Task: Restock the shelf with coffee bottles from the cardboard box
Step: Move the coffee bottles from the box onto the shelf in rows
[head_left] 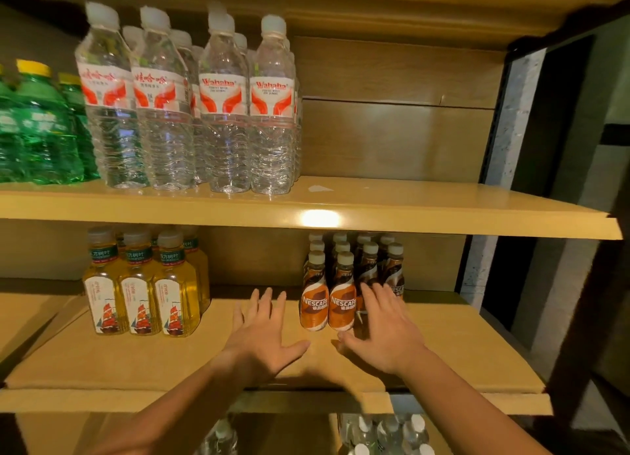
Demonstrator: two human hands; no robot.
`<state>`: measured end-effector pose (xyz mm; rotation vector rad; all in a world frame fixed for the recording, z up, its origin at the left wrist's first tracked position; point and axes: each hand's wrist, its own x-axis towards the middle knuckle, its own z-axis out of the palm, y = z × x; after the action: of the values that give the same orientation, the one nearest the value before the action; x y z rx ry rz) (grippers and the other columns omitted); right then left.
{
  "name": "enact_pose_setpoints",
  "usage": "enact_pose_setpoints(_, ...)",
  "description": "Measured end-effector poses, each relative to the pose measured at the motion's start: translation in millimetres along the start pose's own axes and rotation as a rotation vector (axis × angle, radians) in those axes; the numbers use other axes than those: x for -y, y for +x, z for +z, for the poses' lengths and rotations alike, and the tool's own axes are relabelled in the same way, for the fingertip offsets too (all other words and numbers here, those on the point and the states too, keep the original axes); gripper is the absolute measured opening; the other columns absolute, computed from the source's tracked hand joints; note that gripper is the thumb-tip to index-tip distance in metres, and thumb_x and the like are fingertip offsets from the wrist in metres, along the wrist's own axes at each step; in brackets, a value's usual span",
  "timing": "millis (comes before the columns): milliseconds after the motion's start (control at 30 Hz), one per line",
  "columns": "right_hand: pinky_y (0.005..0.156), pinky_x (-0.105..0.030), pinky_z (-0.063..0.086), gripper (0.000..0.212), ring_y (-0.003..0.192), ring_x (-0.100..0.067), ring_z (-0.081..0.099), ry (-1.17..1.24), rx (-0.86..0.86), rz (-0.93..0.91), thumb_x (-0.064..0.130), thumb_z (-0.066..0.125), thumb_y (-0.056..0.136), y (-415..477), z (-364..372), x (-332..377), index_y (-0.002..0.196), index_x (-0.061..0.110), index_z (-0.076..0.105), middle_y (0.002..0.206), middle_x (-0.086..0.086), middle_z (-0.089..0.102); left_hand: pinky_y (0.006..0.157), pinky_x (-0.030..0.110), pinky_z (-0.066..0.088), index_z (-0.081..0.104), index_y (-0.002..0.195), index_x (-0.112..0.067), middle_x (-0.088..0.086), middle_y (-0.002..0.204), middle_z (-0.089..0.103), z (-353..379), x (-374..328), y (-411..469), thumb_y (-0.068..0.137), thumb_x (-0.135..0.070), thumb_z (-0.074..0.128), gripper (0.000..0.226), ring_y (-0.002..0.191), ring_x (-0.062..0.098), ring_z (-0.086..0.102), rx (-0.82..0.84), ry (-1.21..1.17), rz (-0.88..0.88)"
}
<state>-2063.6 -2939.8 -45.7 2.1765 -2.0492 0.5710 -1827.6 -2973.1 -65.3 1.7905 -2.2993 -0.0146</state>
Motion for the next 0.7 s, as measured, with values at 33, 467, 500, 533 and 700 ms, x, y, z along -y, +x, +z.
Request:
enact_pose_setpoints(33, 0.127, -0.045, 0.004, 0.108, 0.156, -0.025, -0.003, -0.024, 0.003, -0.003, 0.084, 0.043, 0.079, -5.2, -0.6, 2.2, 0.161, 0.025, 0.001, 0.170, -0.003, 0.001, 0.122, 0.056, -0.011, -0.009, 0.162, -0.024, 0.006, 0.169, -0.017, -3.6, -0.5, -9.4, 0.084, -0.087, 0.032, 0.108, 0.155, 0.031, -0.020, -0.007, 0.036, 0.005)
enact_pose_setpoints(467, 0.126, -0.050, -0.001, 0.111, 0.154, -0.028, -0.019, -0.212, -0.007, -0.003, 0.087, 0.031, 0.081, -110.8, -29.9, 80.7, 0.160, 0.023, -0.014, 0.168, -0.006, -0.018, 0.122, 0.064, -0.008, -0.031, 0.150, -0.026, 0.009, 0.167, -0.025, -39.5, 51.8, -114.1, 0.081, -0.092, 0.019, 0.107, 0.153, 0.035, -0.025, -0.024, 0.275, 0.158)
enact_pose_setpoints(500, 0.126, -0.050, -0.001, 0.111, 0.154, -0.028, -0.019, -0.223, -0.007, 0.017, 0.087, 0.031, 0.081, -121.8, -30.9, 90.6, 0.159, 0.023, -0.015, 0.168, -0.007, -0.019, 0.121, 0.065, -0.008, -0.033, 0.146, -0.026, 0.010, 0.167, -0.024, -42.4, 58.9, -122.3, 0.081, -0.092, 0.018, 0.106, 0.153, 0.035, -0.025, -0.025, 0.272, 0.183)
enact_pose_setpoints(533, 0.126, -0.050, -0.001, 0.110, 0.154, -0.029, -0.019, -0.232, -0.004, 0.038, 0.086, 0.030, 0.082, -133.4, -31.7, 100.9, 0.159, 0.023, -0.016, 0.168, -0.008, -0.020, 0.121, 0.065, -0.009, -0.034, 0.144, -0.026, 0.010, 0.167, -0.024, -45.0, 65.4, -130.8, 0.081, -0.092, 0.017, 0.104, 0.152, 0.035, -0.026, -0.018, 0.265, 0.209)
enact_pose_setpoints(700, 0.125, -0.050, -0.006, 0.105, 0.154, -0.032, -0.017, -0.239, 0.062, 0.148, 0.082, 0.030, 0.087, -199.2, -33.9, 161.3, 0.160, 0.020, -0.014, 0.168, -0.010, -0.017, 0.122, 0.063, -0.011, -0.029, 0.152, -0.025, 0.008, 0.165, -0.026, -52.6, 97.1, -177.6, 0.064, -0.093, 0.000, 0.116, 0.152, 0.035, -0.027, 0.025, 0.227, 0.312)
